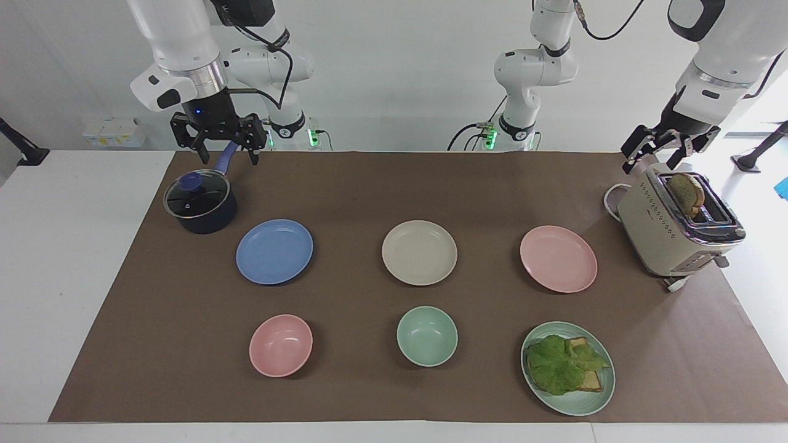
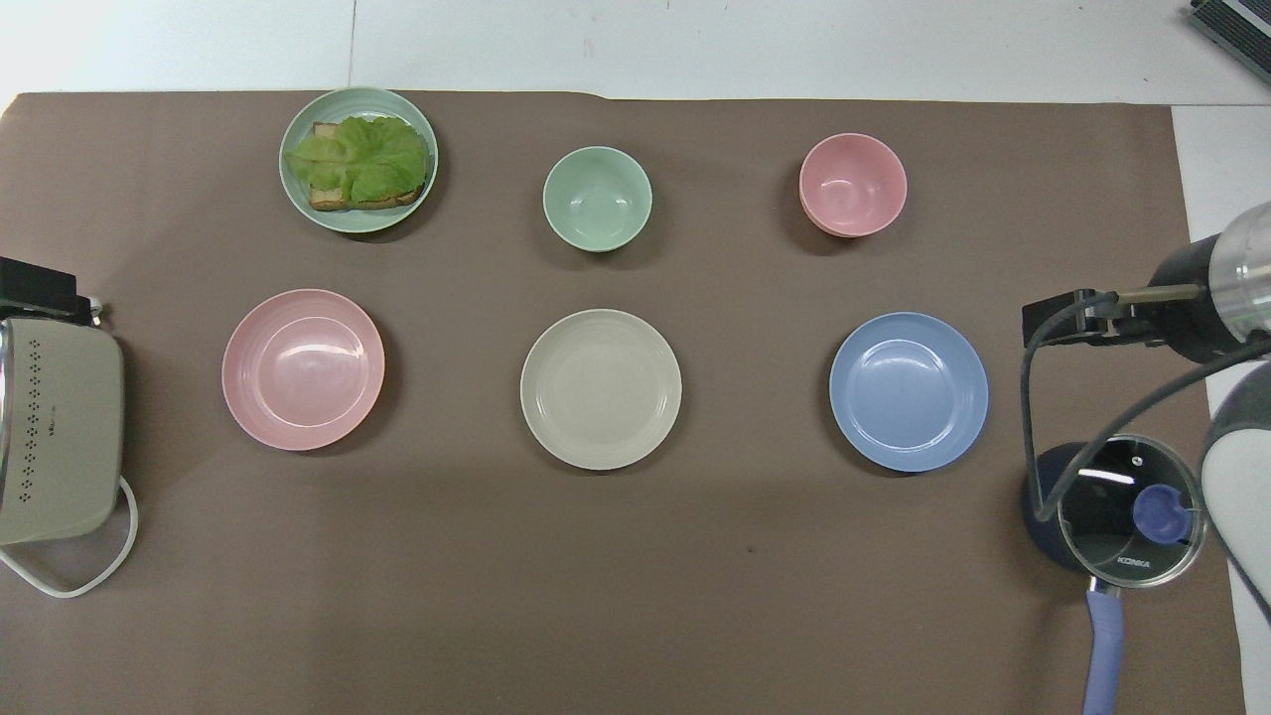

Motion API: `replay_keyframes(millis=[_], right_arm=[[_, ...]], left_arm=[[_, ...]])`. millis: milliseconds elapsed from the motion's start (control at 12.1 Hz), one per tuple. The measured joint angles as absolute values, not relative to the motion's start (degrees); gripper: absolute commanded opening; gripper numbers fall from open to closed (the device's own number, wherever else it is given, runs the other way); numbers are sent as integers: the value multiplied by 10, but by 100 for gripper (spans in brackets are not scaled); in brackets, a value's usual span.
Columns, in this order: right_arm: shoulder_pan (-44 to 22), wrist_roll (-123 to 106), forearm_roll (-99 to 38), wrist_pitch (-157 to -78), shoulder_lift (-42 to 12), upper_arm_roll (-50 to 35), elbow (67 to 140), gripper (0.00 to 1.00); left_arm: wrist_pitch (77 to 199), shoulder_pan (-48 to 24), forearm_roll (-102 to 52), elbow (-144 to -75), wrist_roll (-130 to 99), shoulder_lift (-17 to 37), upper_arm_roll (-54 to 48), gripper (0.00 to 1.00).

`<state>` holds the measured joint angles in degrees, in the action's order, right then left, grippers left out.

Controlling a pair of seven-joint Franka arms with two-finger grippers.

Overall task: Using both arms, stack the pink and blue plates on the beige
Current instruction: 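Move the left gripper toward the rim of the pink plate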

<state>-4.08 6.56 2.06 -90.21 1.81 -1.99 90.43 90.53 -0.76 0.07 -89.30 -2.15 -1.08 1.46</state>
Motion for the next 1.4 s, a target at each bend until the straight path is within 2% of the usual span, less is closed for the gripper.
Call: replay_keyframes(millis=[824,1071,1401], right_arm=[[-41,66,20,-898,22,-21,904,100],[-41,66,20,-898,22,-21,904,100],[-41,66,20,-898,22,-20,904,100]], left_arm=[[904,-8,1,-905,-22,-11,15,100],[922,-8,0,-957,-23,-10,14,100],[1018,-5,0,-1053,-31,-8,14,100]])
